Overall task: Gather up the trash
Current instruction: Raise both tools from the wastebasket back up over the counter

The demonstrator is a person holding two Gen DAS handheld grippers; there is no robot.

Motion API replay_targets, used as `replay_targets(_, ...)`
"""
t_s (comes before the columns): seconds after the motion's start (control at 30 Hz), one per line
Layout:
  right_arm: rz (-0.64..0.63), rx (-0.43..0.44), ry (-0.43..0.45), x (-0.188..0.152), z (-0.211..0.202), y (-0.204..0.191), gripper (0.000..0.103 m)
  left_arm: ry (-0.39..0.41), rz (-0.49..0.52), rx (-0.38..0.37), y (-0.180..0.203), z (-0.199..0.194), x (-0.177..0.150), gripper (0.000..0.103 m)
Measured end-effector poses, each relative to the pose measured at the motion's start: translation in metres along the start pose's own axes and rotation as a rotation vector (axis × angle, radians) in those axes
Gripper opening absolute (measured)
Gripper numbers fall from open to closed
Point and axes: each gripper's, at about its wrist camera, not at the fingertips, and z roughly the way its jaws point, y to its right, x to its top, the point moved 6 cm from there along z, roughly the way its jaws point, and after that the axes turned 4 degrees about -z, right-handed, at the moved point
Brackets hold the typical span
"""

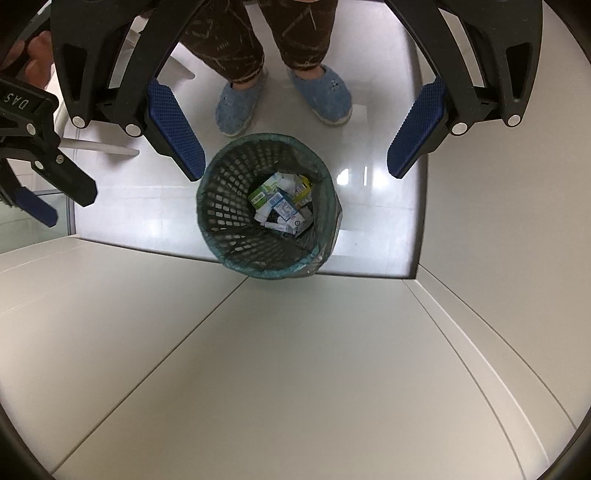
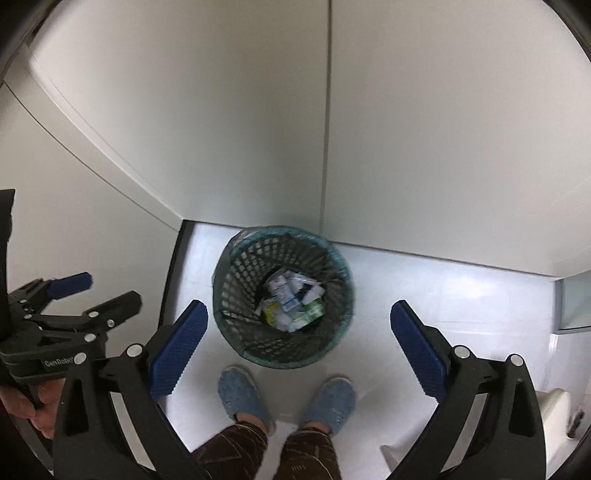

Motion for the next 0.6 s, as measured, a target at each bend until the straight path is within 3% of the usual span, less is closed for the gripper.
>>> replay_targets(0.27,0.055,0.007,0.086,0.041,-0.114,0.021,0.095,0.099,0.057,-0.02,0.031,-0.107,0.036,0.097)
replay_targets(0.6,0.109,-0.045,0.178,0.078,-0.223,0.032,0.095,0.22,0.086,-0.03,0.051,-0.243,0.078,0.097)
